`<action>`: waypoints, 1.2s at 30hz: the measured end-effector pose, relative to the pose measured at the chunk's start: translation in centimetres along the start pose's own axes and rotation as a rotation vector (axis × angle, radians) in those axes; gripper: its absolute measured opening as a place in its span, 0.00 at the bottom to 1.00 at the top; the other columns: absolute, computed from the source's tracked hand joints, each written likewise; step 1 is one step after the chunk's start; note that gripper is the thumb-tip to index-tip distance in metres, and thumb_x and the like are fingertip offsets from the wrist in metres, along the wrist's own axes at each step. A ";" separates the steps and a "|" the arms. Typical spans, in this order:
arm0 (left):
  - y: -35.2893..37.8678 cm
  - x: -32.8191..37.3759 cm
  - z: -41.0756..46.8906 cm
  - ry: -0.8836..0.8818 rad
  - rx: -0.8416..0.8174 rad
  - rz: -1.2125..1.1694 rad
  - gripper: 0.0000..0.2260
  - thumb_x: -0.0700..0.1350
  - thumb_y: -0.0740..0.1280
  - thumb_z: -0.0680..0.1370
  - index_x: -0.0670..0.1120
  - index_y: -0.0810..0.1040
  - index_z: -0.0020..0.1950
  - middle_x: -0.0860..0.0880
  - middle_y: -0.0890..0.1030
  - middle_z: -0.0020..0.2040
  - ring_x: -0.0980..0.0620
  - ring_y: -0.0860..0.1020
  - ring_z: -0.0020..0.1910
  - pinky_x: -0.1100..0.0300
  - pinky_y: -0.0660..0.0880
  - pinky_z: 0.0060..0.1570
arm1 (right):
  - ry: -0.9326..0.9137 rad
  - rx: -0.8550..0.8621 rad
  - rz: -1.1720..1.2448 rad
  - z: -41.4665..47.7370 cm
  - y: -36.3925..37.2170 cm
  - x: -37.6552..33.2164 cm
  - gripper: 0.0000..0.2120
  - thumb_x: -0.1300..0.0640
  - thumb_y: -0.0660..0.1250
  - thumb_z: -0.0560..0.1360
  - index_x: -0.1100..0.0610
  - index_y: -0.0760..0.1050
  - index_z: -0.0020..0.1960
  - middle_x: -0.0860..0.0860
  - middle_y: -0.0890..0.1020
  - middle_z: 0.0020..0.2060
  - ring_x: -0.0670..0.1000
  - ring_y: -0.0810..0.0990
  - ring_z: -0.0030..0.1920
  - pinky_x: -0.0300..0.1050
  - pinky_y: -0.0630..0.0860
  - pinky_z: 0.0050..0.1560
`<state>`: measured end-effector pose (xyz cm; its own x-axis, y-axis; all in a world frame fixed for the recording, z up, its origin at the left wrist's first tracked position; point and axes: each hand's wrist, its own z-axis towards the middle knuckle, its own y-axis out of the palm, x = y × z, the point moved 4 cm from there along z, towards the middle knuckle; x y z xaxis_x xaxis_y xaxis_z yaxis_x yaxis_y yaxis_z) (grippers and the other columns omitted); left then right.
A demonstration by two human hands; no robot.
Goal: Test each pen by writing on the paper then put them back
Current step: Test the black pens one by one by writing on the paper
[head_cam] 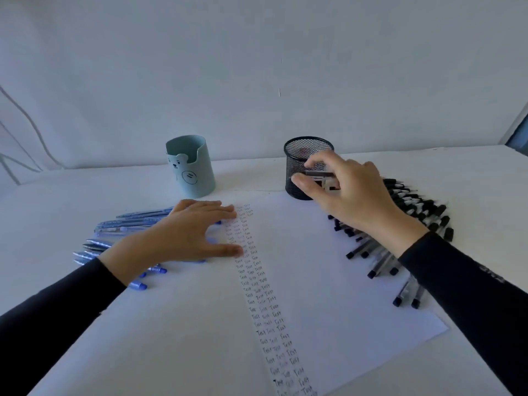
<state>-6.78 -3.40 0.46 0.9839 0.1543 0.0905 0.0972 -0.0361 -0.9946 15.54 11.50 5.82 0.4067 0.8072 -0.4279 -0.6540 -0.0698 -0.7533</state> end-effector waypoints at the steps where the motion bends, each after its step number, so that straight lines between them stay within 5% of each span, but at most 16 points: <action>1: 0.0 0.2 -0.3 0.008 0.007 0.037 0.45 0.81 0.50 0.63 0.60 0.62 0.75 0.64 0.60 0.75 0.62 0.54 0.75 0.65 0.42 0.69 | 0.042 -0.023 0.086 -0.1 -0.3 -0.5 0.21 0.31 0.63 0.73 0.47 0.72 0.54 0.46 0.77 0.29 0.48 0.76 0.31 0.45 0.70 0.43; 8: 0.1 0.9 -2.2 0.006 0.045 0.068 0.43 0.81 0.51 0.63 0.61 0.65 0.73 0.60 0.65 0.74 0.58 0.60 0.74 0.55 0.54 0.73 | 0.153 -0.111 0.279 -0.5 -0.3 -2.4 0.14 0.40 0.68 0.73 0.49 0.72 0.47 0.42 0.77 0.32 0.43 0.68 0.26 0.44 0.67 0.36; 12: 0.4 0.6 -2.3 0.066 0.104 0.015 0.45 0.82 0.48 0.62 0.58 0.69 0.70 0.60 0.71 0.70 0.58 0.67 0.69 0.58 0.60 0.69 | 0.146 -0.153 0.344 -1.4 0.4 -4.9 0.24 0.34 0.68 0.71 0.47 0.72 0.61 0.48 0.80 0.39 0.42 0.76 0.37 0.39 0.73 0.43; 15: 0.1 0.0 -2.2 0.055 0.134 -0.046 0.39 0.77 0.49 0.68 0.56 0.67 0.73 0.56 0.71 0.70 0.55 0.68 0.68 0.58 0.63 0.66 | 0.136 -0.076 0.463 -1.1 1.4 -6.5 0.14 0.48 0.58 0.83 0.52 0.75 0.64 0.50 0.83 0.39 0.45 0.77 0.37 0.42 0.76 0.44; 17: -0.3 -1.6 -2.2 0.042 0.153 -0.040 0.37 0.75 0.49 0.69 0.59 0.65 0.73 0.56 0.69 0.72 0.52 0.68 0.69 0.55 0.64 0.66 | 0.231 -0.114 0.626 -0.5 3.1 -7.3 0.19 0.47 0.51 0.85 0.55 0.75 0.63 0.55 0.84 0.41 0.50 0.81 0.39 0.47 0.80 0.48; 20: -0.8 -3.6 -2.0 0.056 0.171 -0.040 0.37 0.77 0.45 0.69 0.62 0.68 0.70 0.57 0.71 0.70 0.53 0.70 0.67 0.54 0.67 0.66 | 0.388 -0.244 0.676 -0.2 5.1 -7.4 0.26 0.43 0.44 0.84 0.55 0.75 0.60 0.59 0.83 0.34 0.54 0.80 0.32 0.44 0.77 0.35; 24: -1.5 -6.1 -1.9 0.088 0.197 -0.074 0.31 0.75 0.46 0.71 0.62 0.73 0.64 0.59 0.74 0.66 0.56 0.72 0.60 0.55 0.71 0.61 | 0.497 -0.199 0.789 0.6 7.8 -5.7 0.21 0.50 0.50 0.83 0.62 0.76 0.60 0.60 0.85 0.41 0.55 0.83 0.39 0.47 0.81 0.44; 27: -1.6 -6.9 -1.1 0.091 0.218 -0.102 0.30 0.73 0.48 0.71 0.60 0.74 0.62 0.58 0.75 0.65 0.59 0.71 0.55 0.56 0.72 0.57 | 0.547 -0.161 0.864 1.2 8.8 -3.8 0.22 0.46 0.53 0.83 0.62 0.78 0.55 0.60 0.85 0.48 0.55 0.84 0.45 0.48 0.81 0.51; 36: -0.8 -6.4 -0.6 0.120 0.225 -0.134 0.26 0.71 0.50 0.73 0.60 0.76 0.59 0.59 0.78 0.60 0.55 0.75 0.56 0.56 0.73 0.55 | 0.435 -0.187 0.523 1.5 9.4 -3.0 0.15 0.44 0.72 0.73 0.55 0.79 0.38 0.50 0.82 0.31 0.48 0.77 0.31 0.39 0.73 0.35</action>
<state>-13.11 -4.91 0.73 0.9766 0.0249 0.2138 0.2048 0.1989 -0.9584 7.22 9.30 0.75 0.3123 0.3350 -0.8889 -0.7289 -0.5157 -0.4504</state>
